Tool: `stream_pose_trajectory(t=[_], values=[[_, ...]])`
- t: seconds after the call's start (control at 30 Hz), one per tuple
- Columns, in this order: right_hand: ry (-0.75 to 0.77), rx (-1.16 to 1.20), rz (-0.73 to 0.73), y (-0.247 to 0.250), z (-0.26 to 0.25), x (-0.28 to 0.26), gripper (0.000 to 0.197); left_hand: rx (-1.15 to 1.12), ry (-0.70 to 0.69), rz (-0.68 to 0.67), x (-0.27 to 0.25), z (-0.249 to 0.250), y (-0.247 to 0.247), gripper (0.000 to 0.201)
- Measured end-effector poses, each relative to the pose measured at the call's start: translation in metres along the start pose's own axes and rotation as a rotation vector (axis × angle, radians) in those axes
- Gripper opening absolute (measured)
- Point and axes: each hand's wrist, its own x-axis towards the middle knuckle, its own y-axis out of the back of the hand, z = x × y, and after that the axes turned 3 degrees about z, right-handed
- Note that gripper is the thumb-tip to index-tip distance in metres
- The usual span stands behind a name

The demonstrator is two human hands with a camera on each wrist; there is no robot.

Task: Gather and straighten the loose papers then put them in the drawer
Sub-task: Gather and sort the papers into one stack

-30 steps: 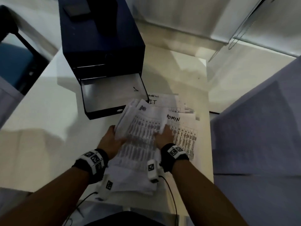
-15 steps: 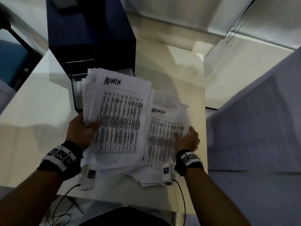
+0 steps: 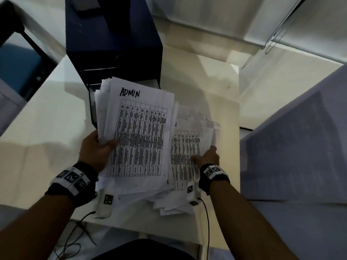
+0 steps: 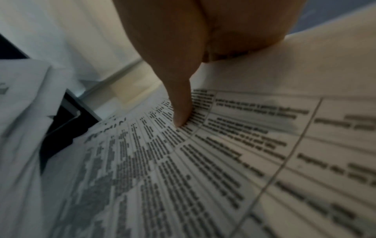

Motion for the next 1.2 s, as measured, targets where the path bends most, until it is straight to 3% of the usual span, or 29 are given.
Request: stream_pose_trajectory(t=[0.1,0.2,0.37,0.5,0.63,0.8,1.0,1.1,1.2], values=[[0.001,0.044,-0.007,0.002,0.002,-0.007,0.057,-0.022,0.018,0.010,0.001,-0.004,0.002,0.035],[0.093,0.087,0.015,0.015,0.001,-0.015,0.037,-0.023,0.013,-0.023,-0.004,-0.003,-0.001,0.038],[0.363,0.034,0.247,0.078,-0.029,-0.033,0.020,0.051,-0.019,-0.101,-0.019,-0.008,-0.018,0.040],[0.498,-0.002,0.431,0.147,-0.067,-0.056,0.017,0.126,0.005,-0.077,-0.024,-0.011,-0.029,0.037],[0.617,0.149,0.515,0.193,-0.089,-0.071,0.017,0.182,0.026,-0.073,-0.026,-0.010,-0.041,0.037],[0.698,0.072,0.551,0.198,-0.096,-0.093,0.018,0.211,0.072,-0.149,-0.024,-0.007,-0.056,0.039],[1.034,-0.243,0.531,0.168,-0.130,-0.145,0.021,0.177,0.030,-0.270,-0.029,-0.002,-0.070,0.042],[1.114,-0.142,0.616,0.177,-0.145,-0.160,0.016,0.212,0.023,-0.306,-0.026,-0.006,-0.073,0.041],[1.066,-0.026,0.661,0.203,-0.151,-0.164,0.017,0.259,-0.005,-0.307,-0.021,-0.006,-0.073,0.041]])
